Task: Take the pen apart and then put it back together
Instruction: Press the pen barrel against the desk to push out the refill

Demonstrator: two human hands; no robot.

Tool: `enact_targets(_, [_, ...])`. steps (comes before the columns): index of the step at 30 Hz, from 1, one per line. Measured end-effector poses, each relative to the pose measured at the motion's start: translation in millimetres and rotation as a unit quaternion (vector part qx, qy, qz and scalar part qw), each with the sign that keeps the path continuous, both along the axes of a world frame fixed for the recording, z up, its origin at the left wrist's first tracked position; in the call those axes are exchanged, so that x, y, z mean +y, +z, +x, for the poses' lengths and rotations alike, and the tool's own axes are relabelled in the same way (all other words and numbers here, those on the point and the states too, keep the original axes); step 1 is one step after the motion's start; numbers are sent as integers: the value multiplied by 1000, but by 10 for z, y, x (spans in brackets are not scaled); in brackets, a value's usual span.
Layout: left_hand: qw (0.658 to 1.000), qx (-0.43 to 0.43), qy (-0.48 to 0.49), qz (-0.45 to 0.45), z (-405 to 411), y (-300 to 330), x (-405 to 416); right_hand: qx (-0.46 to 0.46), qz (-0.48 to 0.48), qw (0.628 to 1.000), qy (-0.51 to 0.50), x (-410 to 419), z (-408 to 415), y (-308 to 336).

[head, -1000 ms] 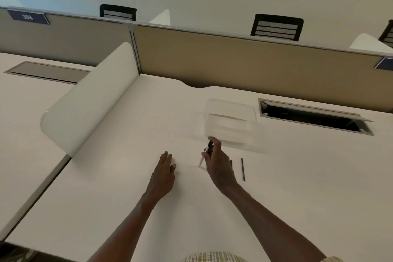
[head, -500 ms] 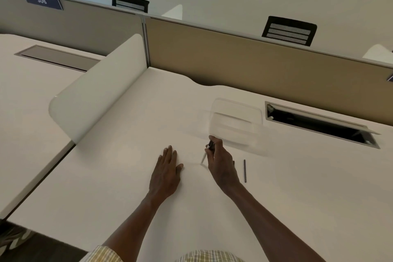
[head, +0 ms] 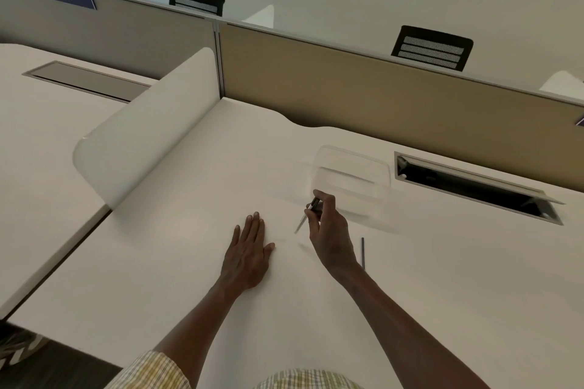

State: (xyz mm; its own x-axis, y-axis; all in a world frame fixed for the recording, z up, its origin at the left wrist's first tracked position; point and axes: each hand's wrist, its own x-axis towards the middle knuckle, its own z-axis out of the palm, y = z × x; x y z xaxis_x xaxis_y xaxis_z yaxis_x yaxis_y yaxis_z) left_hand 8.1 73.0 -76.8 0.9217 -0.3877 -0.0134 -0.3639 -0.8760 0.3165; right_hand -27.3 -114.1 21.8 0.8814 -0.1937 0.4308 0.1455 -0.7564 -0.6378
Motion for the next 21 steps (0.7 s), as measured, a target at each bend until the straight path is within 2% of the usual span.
enact_targets(7, [1000, 3, -4, 0, -1, -11, 18, 52, -18, 998, 27, 40, -61, -124])
enact_targets(21, [1000, 1, -1, 0, -2, 23, 4, 31, -9, 999, 4, 3, -103, -127])
